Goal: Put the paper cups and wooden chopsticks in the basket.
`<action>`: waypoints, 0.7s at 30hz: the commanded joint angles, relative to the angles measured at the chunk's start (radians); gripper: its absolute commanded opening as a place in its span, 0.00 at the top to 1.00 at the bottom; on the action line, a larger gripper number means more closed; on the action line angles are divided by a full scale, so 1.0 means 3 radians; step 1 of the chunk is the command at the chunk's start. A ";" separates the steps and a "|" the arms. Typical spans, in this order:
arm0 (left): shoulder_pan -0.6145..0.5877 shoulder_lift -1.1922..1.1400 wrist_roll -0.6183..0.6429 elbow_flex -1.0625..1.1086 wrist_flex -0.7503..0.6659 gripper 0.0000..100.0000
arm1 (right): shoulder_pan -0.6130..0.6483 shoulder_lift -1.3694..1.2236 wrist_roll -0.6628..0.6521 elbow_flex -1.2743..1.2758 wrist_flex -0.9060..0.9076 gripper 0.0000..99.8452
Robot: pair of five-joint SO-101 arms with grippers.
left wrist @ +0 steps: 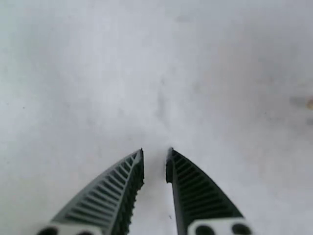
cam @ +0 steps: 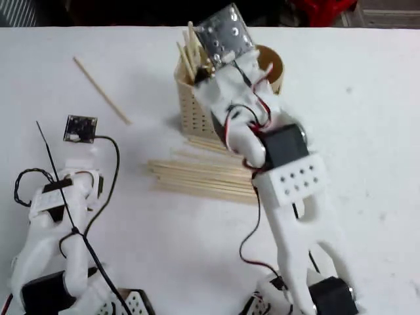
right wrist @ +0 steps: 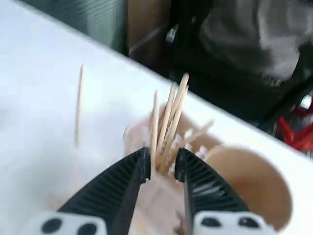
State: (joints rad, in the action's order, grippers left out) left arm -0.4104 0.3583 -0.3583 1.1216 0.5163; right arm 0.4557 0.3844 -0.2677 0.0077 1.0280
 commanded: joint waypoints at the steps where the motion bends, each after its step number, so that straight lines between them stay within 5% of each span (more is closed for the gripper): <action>1: 0.0084 0.0079 -0.0041 -0.0005 -0.0077 0.90 | 0.0340 0.0202 -0.0629 -0.0036 0.0841 0.91; 7: 0.0084 0.0079 -0.0041 -0.0005 -0.0077 0.90 | 0.1041 -0.0069 -0.1345 0.0573 0.1225 0.91; 15: 0.0084 0.0079 -0.0041 -0.0005 -0.0077 0.90 | 0.1087 -0.0540 -0.1693 0.1995 -0.0105 0.91; 21: 0.0084 0.0079 -0.0041 -0.0005 -0.0077 0.90 | 0.1082 -0.0867 -0.1744 0.2245 -0.0565 0.91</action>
State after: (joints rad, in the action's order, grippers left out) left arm -0.4104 0.3583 -0.3583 1.1216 0.5163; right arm 0.7795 0.1588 -0.7725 0.6674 0.9314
